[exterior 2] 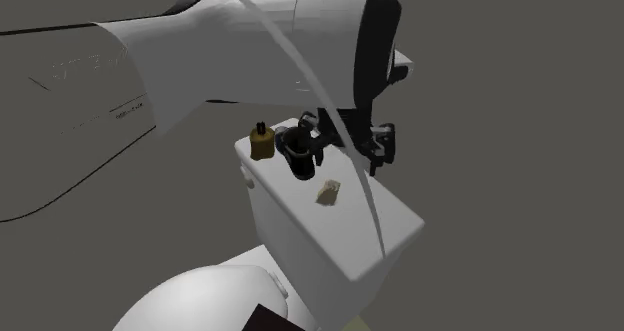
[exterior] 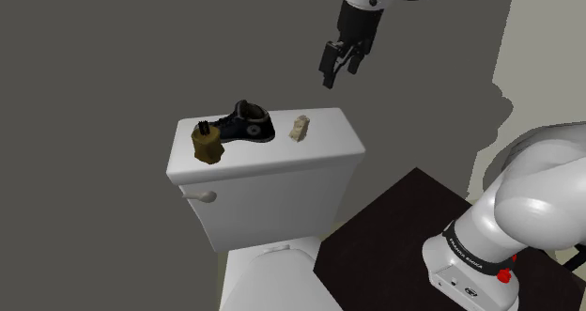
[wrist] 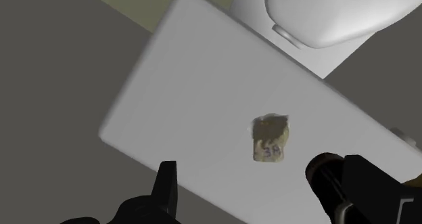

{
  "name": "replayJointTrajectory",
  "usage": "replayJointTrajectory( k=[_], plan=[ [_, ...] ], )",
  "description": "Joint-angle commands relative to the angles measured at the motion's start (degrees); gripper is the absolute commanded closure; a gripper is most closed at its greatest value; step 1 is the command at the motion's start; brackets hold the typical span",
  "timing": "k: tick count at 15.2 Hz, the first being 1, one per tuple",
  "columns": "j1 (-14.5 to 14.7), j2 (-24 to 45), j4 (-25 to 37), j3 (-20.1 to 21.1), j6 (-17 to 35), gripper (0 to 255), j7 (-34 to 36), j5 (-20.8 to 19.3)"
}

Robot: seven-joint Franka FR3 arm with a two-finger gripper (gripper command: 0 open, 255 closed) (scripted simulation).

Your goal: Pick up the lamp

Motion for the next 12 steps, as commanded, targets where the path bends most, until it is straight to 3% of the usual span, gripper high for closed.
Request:
replayJointTrajectory(
  k=[1,7,12],
  plan=[
    [0.6,3.0,0.4,1.9,3.1,0,2.0,0.6],
    [1.8,12.1,3.9,6.9,10.3,0,7.5,0.7],
    [2.5,20.7,8.7,11.0,15.2,0,12.7,-1.6]
  ],
)
